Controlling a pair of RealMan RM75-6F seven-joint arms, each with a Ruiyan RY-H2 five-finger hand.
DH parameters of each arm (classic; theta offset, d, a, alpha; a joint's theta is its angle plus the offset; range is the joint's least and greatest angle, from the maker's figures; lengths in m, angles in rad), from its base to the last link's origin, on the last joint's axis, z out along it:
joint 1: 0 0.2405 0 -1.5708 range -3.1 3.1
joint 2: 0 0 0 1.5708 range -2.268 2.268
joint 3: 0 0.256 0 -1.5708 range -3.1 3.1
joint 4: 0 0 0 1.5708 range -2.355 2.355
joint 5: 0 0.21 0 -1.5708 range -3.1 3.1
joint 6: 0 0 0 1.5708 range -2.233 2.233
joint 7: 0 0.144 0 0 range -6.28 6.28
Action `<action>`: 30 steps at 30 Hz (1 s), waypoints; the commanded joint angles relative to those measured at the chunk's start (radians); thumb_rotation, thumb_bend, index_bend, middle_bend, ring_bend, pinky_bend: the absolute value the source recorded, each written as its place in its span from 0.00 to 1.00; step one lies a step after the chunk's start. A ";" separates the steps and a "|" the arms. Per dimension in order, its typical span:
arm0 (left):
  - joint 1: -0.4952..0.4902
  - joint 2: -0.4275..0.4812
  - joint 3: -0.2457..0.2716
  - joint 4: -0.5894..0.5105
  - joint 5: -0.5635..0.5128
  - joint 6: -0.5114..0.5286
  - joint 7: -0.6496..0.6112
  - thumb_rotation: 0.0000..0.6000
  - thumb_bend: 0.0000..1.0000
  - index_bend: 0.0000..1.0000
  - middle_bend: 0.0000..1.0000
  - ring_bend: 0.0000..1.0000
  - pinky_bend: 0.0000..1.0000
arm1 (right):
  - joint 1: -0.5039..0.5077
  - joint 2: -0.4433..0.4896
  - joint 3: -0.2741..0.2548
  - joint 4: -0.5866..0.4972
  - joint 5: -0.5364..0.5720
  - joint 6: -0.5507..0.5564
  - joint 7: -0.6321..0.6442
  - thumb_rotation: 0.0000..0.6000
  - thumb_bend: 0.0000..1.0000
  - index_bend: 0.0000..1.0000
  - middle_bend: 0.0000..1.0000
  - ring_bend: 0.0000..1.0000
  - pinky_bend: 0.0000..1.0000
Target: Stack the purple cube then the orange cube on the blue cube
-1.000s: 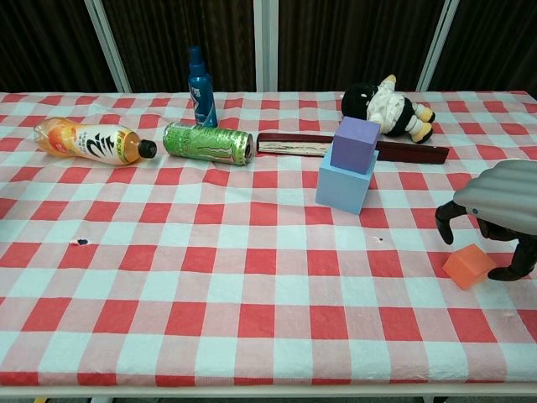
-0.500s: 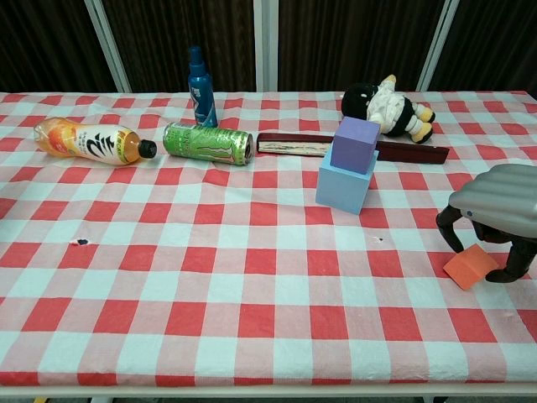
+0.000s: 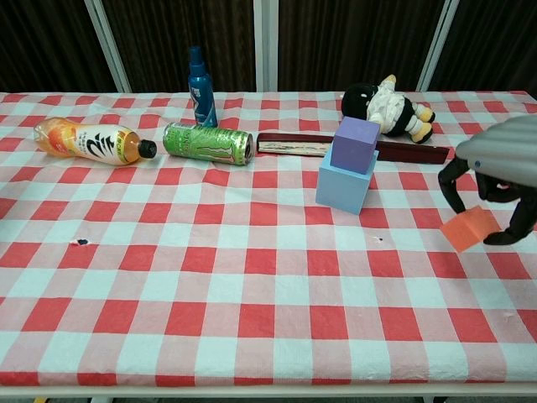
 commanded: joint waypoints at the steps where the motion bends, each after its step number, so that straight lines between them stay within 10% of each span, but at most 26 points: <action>1: 0.000 0.000 0.001 -0.002 0.002 0.001 -0.001 1.00 0.00 0.16 0.11 0.08 0.21 | 0.046 0.110 0.089 -0.158 0.122 0.076 -0.046 1.00 0.12 0.58 1.00 1.00 1.00; 10: 0.000 0.001 -0.001 -0.009 0.004 0.005 -0.007 1.00 0.00 0.16 0.11 0.08 0.21 | 0.263 0.177 0.293 -0.254 0.564 0.168 -0.171 1.00 0.14 0.59 1.00 1.00 1.00; 30: -0.003 0.004 -0.002 -0.009 0.003 0.000 -0.024 1.00 0.00 0.16 0.11 0.08 0.21 | 0.671 -0.153 0.613 0.127 1.389 0.427 -0.287 1.00 0.14 0.63 1.00 1.00 1.00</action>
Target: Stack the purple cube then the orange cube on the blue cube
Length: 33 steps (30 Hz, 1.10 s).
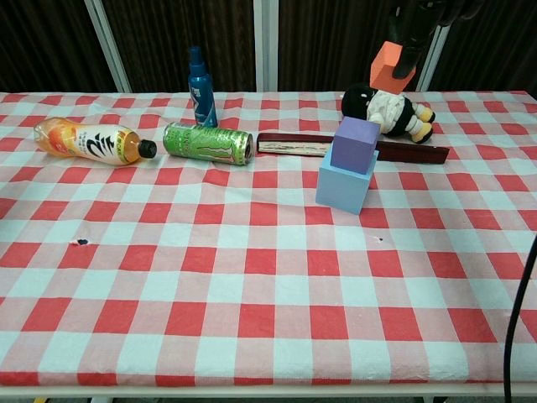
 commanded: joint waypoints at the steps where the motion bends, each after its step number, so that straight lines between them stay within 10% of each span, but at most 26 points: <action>1: 0.000 0.001 0.000 0.001 -0.002 -0.002 -0.004 1.00 0.00 0.16 0.11 0.08 0.21 | 0.058 -0.071 0.076 0.094 0.118 0.058 -0.034 1.00 0.14 0.63 1.00 1.00 1.00; 33: -0.005 0.007 0.002 0.003 0.000 -0.013 -0.050 1.00 0.00 0.16 0.11 0.08 0.21 | 0.084 -0.329 0.270 0.456 0.187 0.188 -0.168 1.00 0.15 0.65 1.00 1.00 1.00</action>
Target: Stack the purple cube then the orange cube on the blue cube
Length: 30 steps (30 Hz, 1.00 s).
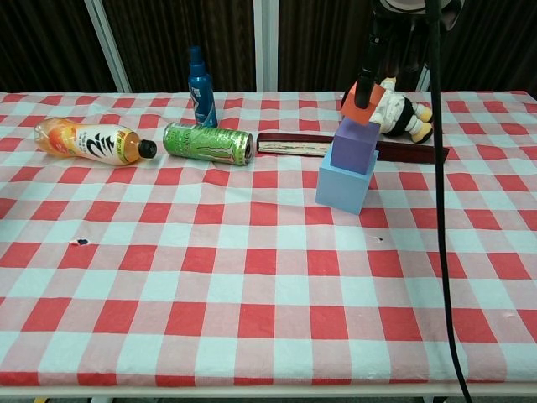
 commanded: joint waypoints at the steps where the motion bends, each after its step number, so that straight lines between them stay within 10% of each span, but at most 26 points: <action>1: 0.000 0.000 0.000 0.000 0.000 0.000 -0.001 1.00 0.00 0.16 0.11 0.08 0.21 | -0.004 -0.011 0.008 0.009 -0.013 0.007 -0.011 1.00 0.15 0.65 1.00 1.00 1.00; 30: -0.002 0.003 0.001 -0.006 -0.004 -0.007 -0.011 1.00 0.00 0.16 0.11 0.08 0.21 | -0.057 -0.080 0.069 0.032 -0.095 0.021 -0.116 1.00 0.16 0.65 1.00 1.00 1.00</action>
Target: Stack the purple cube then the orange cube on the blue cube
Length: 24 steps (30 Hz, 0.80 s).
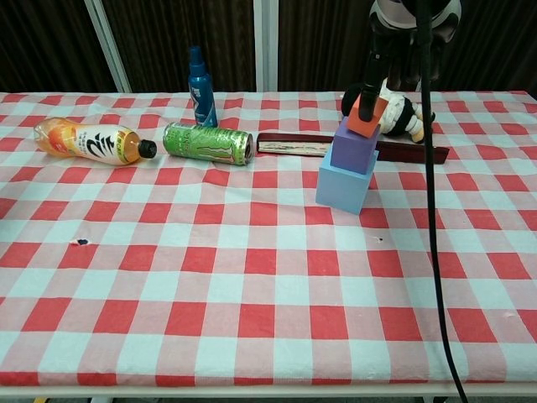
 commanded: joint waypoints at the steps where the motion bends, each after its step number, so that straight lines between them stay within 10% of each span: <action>1: 0.000 0.000 0.000 0.000 0.000 0.000 -0.001 1.00 0.00 0.16 0.11 0.08 0.21 | -0.003 -0.002 0.004 0.003 -0.003 0.000 -0.005 1.00 0.16 0.65 1.00 1.00 1.00; 24: -0.002 0.003 0.000 -0.004 -0.003 -0.007 -0.024 1.00 0.00 0.16 0.11 0.08 0.21 | -0.026 -0.025 0.039 0.000 -0.018 -0.007 -0.039 1.00 0.15 0.52 1.00 1.00 1.00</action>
